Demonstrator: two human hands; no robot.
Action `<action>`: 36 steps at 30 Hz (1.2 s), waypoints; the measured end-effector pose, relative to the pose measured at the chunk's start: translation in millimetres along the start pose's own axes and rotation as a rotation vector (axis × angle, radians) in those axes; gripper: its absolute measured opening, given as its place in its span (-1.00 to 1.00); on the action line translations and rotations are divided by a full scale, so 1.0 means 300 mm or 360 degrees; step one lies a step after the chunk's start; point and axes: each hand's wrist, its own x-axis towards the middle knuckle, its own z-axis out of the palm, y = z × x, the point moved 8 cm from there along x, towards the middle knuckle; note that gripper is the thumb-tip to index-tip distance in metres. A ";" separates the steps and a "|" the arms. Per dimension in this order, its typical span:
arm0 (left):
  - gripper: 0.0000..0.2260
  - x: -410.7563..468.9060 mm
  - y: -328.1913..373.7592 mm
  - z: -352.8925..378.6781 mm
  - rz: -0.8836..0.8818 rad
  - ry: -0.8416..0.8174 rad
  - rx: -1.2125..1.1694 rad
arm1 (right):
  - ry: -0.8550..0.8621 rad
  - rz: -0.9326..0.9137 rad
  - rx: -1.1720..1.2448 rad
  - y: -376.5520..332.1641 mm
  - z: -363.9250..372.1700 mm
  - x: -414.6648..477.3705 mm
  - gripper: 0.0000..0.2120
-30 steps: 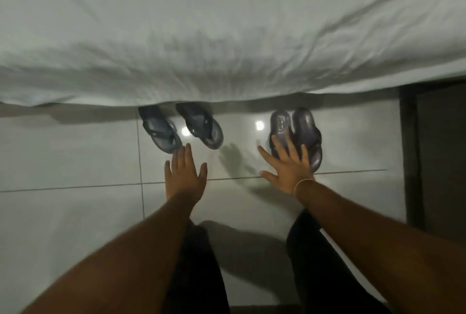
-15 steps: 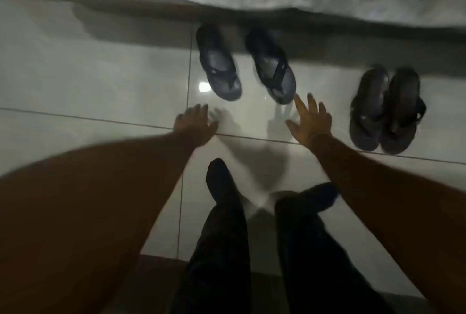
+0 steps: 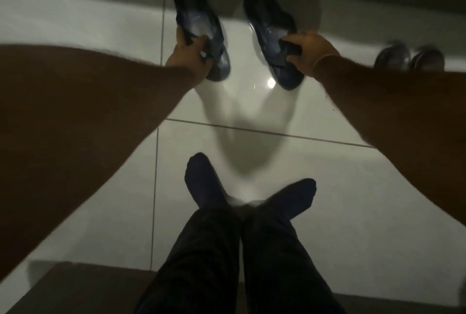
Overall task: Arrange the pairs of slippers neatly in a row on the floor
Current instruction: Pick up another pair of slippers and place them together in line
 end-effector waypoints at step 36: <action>-0.79 -0.150 -0.282 0.239 -0.0497 0.0059 -0.1026 | 0.0115 0.0357 0.0545 -0.313 0.400 -0.189 -0.71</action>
